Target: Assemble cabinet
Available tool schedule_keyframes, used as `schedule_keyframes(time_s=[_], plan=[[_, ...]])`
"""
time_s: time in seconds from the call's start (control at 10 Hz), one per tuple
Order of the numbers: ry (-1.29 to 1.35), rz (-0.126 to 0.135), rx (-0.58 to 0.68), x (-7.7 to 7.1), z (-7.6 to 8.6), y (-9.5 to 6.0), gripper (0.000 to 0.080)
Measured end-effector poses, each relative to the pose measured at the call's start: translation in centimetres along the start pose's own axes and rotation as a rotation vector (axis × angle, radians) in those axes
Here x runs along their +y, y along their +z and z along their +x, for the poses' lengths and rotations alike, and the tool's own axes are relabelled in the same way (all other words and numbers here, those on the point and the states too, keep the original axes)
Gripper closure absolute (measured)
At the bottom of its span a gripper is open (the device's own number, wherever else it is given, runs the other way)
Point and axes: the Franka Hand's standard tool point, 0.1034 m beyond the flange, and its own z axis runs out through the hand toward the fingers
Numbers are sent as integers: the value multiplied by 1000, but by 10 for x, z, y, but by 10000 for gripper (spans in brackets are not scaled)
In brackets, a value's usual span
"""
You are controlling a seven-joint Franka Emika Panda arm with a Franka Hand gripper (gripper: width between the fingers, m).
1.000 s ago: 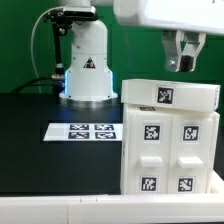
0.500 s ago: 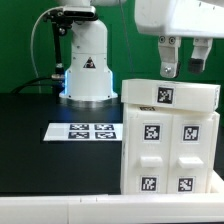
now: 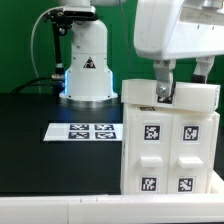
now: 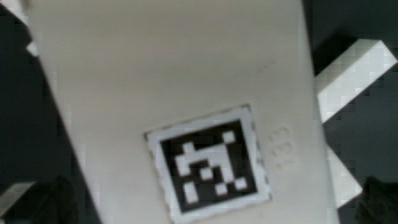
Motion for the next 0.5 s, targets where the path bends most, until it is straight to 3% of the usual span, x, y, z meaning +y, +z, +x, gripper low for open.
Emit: schedule_keyframes(time_s=[0.3, 0.5], plan=[[41, -1, -1, 1, -1, 2, 5], [175, 0, -1, 1, -1, 3, 243]])
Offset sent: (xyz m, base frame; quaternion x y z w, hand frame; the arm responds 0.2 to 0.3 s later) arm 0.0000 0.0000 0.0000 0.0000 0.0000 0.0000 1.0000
